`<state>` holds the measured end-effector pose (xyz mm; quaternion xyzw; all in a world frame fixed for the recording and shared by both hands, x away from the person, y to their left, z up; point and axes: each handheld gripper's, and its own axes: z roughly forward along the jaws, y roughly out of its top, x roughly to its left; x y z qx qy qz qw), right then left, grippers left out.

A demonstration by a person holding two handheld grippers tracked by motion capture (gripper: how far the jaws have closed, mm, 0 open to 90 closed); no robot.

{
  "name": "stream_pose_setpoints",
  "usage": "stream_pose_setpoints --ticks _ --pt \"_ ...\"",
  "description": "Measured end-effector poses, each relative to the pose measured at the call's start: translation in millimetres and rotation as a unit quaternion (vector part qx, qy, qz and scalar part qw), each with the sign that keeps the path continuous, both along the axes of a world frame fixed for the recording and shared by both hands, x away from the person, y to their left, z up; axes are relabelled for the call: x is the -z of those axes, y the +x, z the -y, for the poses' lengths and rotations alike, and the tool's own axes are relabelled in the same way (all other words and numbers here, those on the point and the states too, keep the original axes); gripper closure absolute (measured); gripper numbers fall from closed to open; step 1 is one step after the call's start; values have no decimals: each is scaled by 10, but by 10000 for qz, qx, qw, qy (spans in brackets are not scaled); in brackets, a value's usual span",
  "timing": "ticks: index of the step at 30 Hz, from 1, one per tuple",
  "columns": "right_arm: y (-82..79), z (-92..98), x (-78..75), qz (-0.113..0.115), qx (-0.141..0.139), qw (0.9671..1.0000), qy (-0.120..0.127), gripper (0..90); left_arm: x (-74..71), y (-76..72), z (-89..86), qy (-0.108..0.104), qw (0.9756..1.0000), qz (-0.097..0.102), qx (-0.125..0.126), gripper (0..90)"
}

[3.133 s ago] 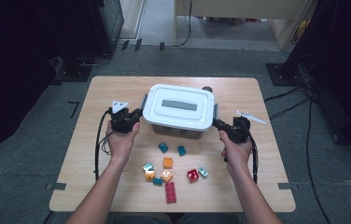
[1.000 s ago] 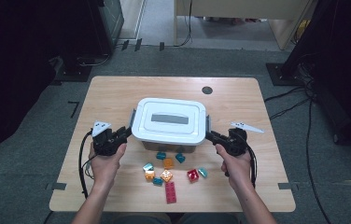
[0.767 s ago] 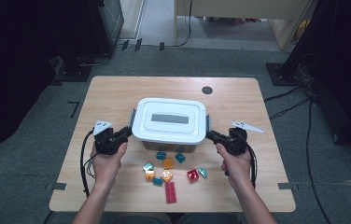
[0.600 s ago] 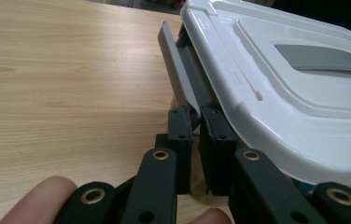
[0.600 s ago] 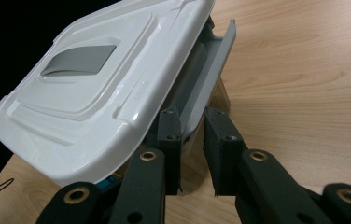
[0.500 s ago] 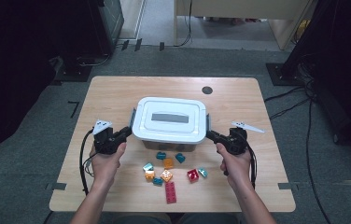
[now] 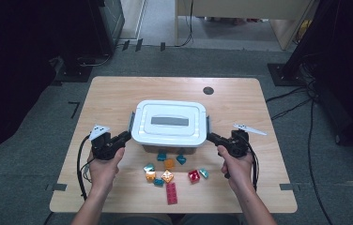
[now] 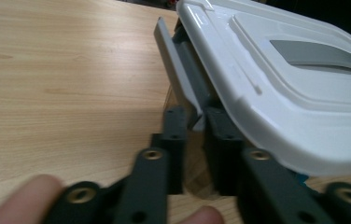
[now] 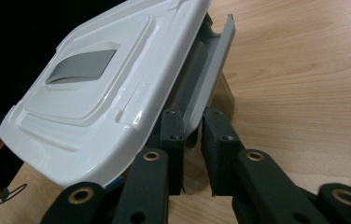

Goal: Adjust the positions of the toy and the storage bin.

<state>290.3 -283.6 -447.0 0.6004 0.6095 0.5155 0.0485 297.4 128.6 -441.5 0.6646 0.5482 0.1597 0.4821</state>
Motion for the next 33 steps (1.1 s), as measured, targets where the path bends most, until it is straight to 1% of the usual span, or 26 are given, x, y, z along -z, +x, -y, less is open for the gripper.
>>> stream_pose_setpoints --ticks 1,2,4,5,6,8,10,12,13,14,16,17,20,21,22,23,24,25,26,27,28,29,30,31,32,33 --pt "-10 0 -3 56 -12 10000 -20 727 5 -28 -28 -13 10000 4 -93 674" --pt "-29 5 -11 132 3 9999 -52 680 11 -57 -55 -70 9998 6 -163 622" --pt "-85 37 -32 234 87 9996 -131 582 50 -175 -128 -132 9992 -1 -383 519" --pt "-128 63 -35 264 168 9994 -177 557 90 -255 -149 -132 9992 -16 -370 499" --pt "-191 85 -22 335 271 9986 -323 535 118 -304 -153 -106 9994 -40 -323 489" --pt "-292 83 28 336 355 9973 -553 495 204 -421 -129 -29 9996 -99 -251 460" --pt "-388 62 107 302 288 9968 -675 445 318 -542 -53 47 9998 -206 -48 449" --pt "-506 -9 232 229 190 9960 -839 394 388 -603 26 14 9995 -298 69 442" --pt "-542 -44 272 192 134 9959 -877 374 426 -635 95 46 9992 -350 160 437" --pt "-591 -116 337 167 25 9949 -997 346 457 -660 156 78 9989 -378 249 430" --pt "-647 -251 399 134 -161 9919 -1249 274 521 -701 269 203 9982 -421 373 407" --pt "-675 -316 418 141 -208 9900 -1385 236 551 -716 313 227 9978 -459 425 401" --pt "-757 -483 461 232 -403 9855 -1634 160 623 -735 383 283 9969 -573 459 386" --pt "-780 -539 482 232 -453 9836 -1731 127 640 -741 394 209 9970 -588 455 363" --pt "-801 -593 509 227 -500 9823 -1789 117 647 -746 400 149 9970 -613 442 354" --pt "-821 -647 537 216 -568 9813 -1829 95 647 -746 400 149 9970 -613 442 352" --pt "-838 -703 565 209 -623 9794 -1912 82 652 -761 426 133 9971 -608 435 352" --pt "-855 -760 590 212 -678 9768 -2022 79 657 -769 444 104 9970 -617 451 351" --pt "-875 -813 605 221 -705 9746 -2112 80 666 -773 467 49 9967 -634 495 348" --pt "-875 -813 605 221 -705 9746 -2112 80 666 -773 467 49 9967 -634 495 347" --pt "-897 -898 627 278 -651 9694 -2349 115 681 -773 518 -50 9960 -676 580 346" --pt "-896 -908 633 274 -615 9683 -2406 139 696 -770 576 74 9954 -733 609 359" --pt "-882 -918 653 244 -542 9664 -2500 156 711 -770 615 140 9953 -742 613 379" --pt "-869 -915 667 205 -543 9665 -2499 189 742 -767 675 192 9945 -794 655 397" --pt "-854 -900 686 182 -514 9664 -2511 244 753 -768 715 176 9945 -751 702 408" --pt "-848 -885 698 175 -491 9657 -2544 298 751 -763 755 204 9944 -751 717 417"
